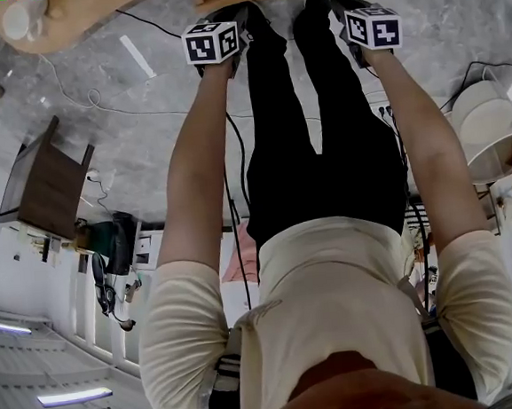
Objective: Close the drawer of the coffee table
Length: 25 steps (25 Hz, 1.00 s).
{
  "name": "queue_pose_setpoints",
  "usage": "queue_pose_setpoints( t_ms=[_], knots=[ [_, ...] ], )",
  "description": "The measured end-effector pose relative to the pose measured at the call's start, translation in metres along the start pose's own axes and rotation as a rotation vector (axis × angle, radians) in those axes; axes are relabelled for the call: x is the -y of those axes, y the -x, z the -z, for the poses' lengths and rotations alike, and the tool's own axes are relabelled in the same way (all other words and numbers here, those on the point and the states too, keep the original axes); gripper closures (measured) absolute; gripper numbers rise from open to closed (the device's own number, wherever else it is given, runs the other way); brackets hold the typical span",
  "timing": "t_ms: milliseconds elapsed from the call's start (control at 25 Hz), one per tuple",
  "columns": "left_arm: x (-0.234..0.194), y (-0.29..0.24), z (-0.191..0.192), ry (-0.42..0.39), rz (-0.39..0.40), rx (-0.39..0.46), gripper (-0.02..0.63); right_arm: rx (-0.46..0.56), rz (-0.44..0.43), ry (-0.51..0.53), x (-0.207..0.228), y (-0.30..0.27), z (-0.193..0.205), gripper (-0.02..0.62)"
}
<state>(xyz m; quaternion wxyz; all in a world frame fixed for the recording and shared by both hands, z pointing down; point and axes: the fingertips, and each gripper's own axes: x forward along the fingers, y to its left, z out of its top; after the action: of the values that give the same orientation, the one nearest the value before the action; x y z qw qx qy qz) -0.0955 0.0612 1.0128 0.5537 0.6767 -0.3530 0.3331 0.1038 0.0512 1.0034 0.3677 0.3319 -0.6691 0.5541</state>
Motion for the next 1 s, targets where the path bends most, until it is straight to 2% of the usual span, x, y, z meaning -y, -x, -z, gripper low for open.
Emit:
queue_pose_setpoints(
  t_ms=[280,680,840,1000],
  knots=[
    [-0.002,0.0,-0.009,-0.056,-0.044,-0.019,0.601,0.034,0.007,-0.01,0.002,-0.001,-0.019,0.6],
    [0.0,0.006,-0.018,0.043,-0.023,-0.01,0.601,-0.007,-0.01,-0.049,0.001,0.003,-0.032,0.6],
    [0.002,0.007,-0.017,0.026,-0.024,-0.035,0.601,-0.023,-0.028,-0.057,0.0,0.007,-0.035,0.6],
    [0.006,0.013,-0.025,-0.003,-0.037,-0.013,0.6,-0.024,-0.036,-0.035,-0.002,0.013,-0.039,0.6]
  ],
)
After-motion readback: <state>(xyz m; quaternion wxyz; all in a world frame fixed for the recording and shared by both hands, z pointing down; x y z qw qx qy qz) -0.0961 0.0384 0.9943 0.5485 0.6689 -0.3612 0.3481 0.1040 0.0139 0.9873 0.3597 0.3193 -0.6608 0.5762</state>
